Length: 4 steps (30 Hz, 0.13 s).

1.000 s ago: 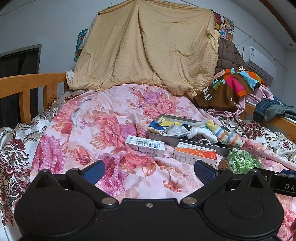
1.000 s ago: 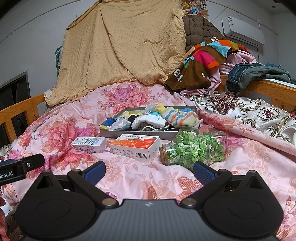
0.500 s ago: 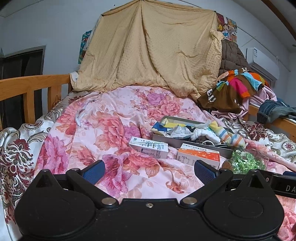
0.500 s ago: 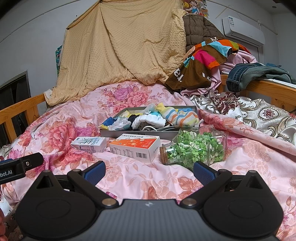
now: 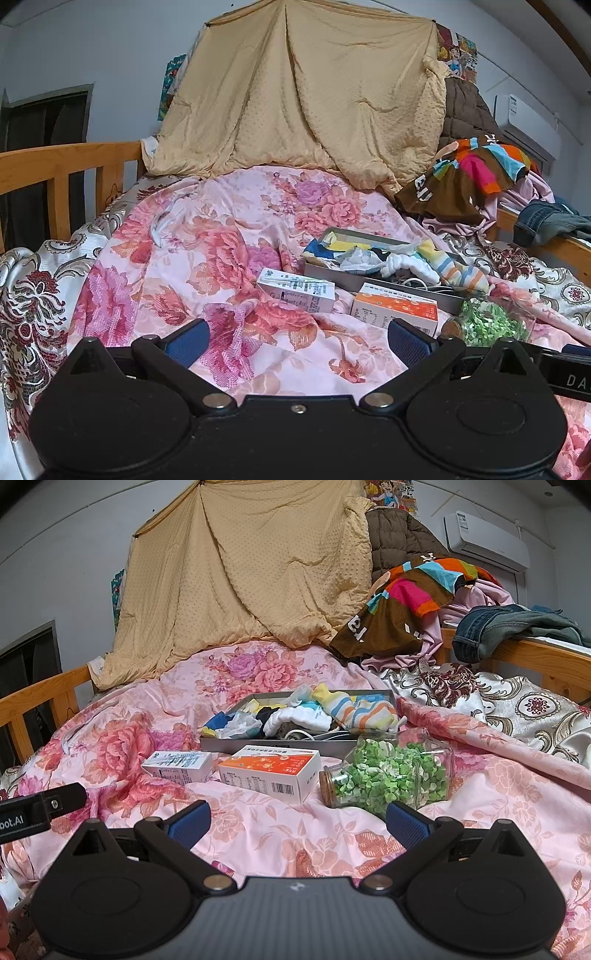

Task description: Organize soft objects

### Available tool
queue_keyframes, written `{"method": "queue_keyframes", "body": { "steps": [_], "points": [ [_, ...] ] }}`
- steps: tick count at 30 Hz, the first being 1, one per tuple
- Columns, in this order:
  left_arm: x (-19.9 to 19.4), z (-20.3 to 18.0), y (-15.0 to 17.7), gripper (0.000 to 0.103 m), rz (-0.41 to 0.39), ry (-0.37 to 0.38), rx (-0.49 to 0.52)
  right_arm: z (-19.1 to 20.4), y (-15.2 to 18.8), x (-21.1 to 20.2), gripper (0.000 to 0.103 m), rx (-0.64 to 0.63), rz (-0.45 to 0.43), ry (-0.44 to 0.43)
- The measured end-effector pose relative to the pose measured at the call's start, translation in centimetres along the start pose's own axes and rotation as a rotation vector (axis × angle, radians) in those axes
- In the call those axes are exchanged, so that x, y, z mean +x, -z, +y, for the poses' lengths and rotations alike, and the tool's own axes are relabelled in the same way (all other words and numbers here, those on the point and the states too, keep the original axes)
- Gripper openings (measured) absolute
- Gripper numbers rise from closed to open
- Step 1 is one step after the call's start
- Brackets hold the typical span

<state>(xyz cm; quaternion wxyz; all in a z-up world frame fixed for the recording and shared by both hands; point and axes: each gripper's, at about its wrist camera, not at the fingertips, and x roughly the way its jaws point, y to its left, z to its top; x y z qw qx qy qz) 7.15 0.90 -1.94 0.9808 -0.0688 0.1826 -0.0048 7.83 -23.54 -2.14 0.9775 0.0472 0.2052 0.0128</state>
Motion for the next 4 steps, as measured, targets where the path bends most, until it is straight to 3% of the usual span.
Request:
{"method": "queue_keyframes", "body": {
  "steps": [4],
  "points": [
    [-0.06,-0.13,-0.03,0.102,0.003,0.008,0.006,0.02,-0.02,-0.01,0.103,0.000,0.000,0.001]
  ]
}}
